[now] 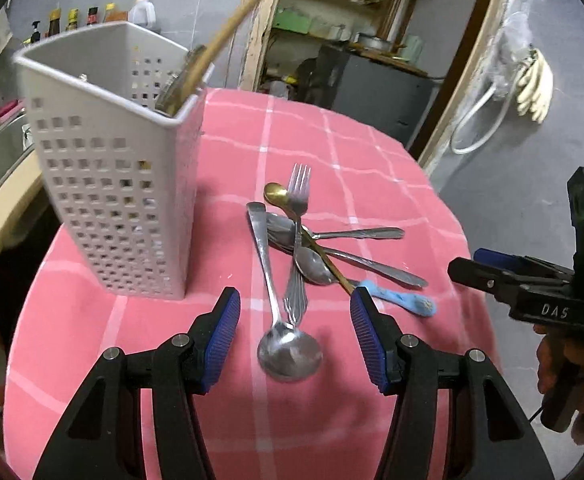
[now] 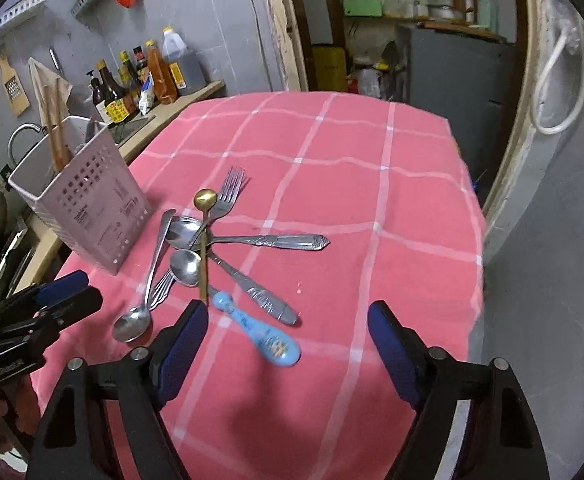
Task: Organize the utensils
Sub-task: 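Grasp a long silver spoon with the left tool while the right tool grasps a silver fork, then lift the spoon with the left tool while the right tool carries the fork to the caddy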
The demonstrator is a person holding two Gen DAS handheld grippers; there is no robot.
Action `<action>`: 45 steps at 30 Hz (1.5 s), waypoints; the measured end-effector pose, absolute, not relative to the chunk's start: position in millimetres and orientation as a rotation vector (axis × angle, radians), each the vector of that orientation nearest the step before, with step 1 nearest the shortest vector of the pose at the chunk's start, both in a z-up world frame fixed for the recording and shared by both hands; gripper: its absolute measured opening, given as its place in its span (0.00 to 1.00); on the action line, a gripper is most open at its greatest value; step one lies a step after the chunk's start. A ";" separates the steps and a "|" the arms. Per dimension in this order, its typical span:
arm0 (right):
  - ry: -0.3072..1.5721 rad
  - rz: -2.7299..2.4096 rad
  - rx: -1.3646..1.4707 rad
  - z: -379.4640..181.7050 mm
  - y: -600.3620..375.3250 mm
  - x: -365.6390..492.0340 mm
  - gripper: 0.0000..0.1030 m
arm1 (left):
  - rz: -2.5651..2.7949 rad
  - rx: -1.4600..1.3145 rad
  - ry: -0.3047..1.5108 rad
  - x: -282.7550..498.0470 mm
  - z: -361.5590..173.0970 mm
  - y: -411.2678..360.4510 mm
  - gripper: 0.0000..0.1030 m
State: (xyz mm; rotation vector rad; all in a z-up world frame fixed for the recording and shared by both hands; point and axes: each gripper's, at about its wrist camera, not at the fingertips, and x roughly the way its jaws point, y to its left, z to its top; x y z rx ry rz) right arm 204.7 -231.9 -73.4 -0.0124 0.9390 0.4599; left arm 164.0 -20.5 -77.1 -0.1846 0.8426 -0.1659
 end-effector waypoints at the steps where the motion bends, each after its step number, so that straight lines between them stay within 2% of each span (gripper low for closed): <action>1: 0.947 0.471 -0.003 -75.1 -232.1 211.1 0.71 | -0.149 -0.182 0.847 169.2 -78.7 -21.6 0.49; 3: 0.968 0.504 0.009 -79.1 -231.9 228.8 0.62 | -0.116 -0.184 0.849 178.7 -81.7 -24.6 0.49; 4: 0.976 0.517 0.012 -80.3 -231.0 236.3 0.61 | -0.106 -0.190 0.849 181.4 -84.3 -21.1 0.48; 6: 0.996 0.561 0.029 -83.3 -226.8 255.0 0.55 | -0.071 -0.205 0.858 189.6 -88.4 -22.1 0.42; 9: 1.015 0.630 0.047 -87.3 -214.2 281.9 0.54 | -0.018 -0.236 0.883 203.9 -94.1 -23.3 0.33; 14: 1.024 0.753 0.063 -96.0 -191.6 328.7 0.51 | 0.058 -0.295 0.899 222.3 -100.8 -16.9 0.30; 16: 1.023 0.797 0.059 -100.3 -182.1 345.3 0.50 | 0.086 -0.295 0.900 227.2 -103.1 -16.2 0.26; 18: 1.029 0.832 0.047 -105.4 -172.5 358.9 0.45 | 0.095 -0.287 0.899 231.5 -103.5 -16.9 0.26; 25: 1.053 0.939 0.010 -120.8 -148.9 378.1 0.41 | 0.122 -0.291 0.953 244.6 -112.7 -17.2 0.24; 31: 1.055 1.032 0.003 -127.4 -138.8 384.6 0.37 | 0.143 -0.311 0.984 254.3 -116.0 -16.6 0.14; 32: 1.057 1.046 0.014 -128.2 -139.1 387.2 0.35 | 0.145 -0.313 0.987 254.4 -115.7 -16.5 0.12; 35: 1.079 1.070 0.018 -131.8 -139.7 392.7 0.15 | 0.149 -0.321 0.986 253.2 -114.5 -15.9 0.11; 39: 1.096 1.087 0.064 -132.4 -144.0 394.6 0.07 | 0.138 -0.321 0.991 255.2 -114.0 -17.5 0.10; 45: 1.054 1.030 0.148 -117.6 -164.2 384.2 0.04 | 0.092 -0.313 0.959 251.4 -105.9 -19.2 0.08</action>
